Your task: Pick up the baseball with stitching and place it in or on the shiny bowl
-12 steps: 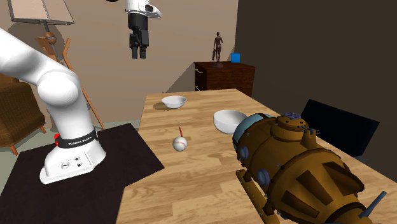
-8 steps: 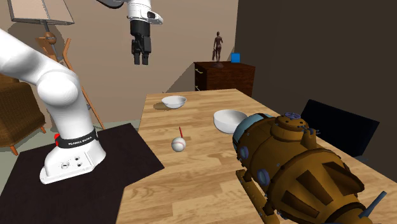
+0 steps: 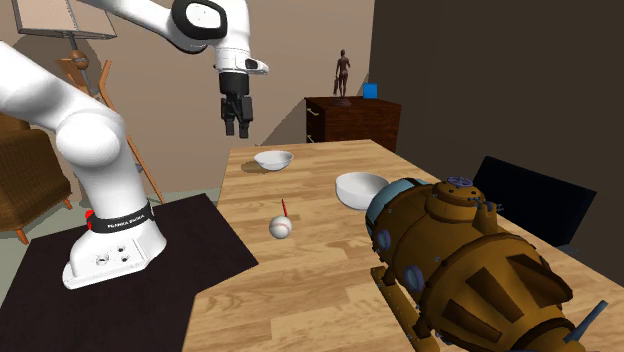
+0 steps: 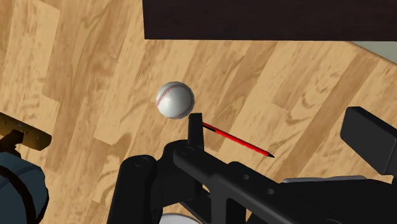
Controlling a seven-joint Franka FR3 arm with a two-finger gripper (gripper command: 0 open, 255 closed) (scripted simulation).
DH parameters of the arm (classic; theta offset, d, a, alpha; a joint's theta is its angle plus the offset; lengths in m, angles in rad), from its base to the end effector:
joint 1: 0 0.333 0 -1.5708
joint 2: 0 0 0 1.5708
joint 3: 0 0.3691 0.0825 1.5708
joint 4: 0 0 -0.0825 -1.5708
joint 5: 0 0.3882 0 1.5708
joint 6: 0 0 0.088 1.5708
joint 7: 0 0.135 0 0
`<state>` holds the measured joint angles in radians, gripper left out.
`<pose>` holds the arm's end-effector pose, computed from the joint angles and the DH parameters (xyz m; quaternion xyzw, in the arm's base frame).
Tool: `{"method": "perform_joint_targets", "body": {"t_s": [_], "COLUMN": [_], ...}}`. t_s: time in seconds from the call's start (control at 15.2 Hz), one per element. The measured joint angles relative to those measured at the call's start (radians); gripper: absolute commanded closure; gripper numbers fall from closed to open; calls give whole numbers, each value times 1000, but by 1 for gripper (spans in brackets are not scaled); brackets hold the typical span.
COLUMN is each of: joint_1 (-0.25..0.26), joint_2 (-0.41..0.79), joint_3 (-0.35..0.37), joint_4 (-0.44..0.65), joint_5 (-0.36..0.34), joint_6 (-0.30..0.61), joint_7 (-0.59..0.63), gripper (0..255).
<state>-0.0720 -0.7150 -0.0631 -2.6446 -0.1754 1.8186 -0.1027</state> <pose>0.2810 -0.0584 0.4632 0.9963 0.0189 -0.0618 0.0565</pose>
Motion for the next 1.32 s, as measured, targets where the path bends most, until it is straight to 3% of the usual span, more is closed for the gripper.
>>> {"method": "perform_joint_targets", "body": {"t_s": [0.59,1.06,1.32], "joint_1": [-77,-139,-169], "joint_2": [208,522,654], "joint_3": [-90,-144,-166], "joint_4": [-153,-139,-120], "joint_5": [-125,-231,-286], "joint_6": [415,759,891], "joint_7": [-22,0,18], "gripper": [0,0,0]}}
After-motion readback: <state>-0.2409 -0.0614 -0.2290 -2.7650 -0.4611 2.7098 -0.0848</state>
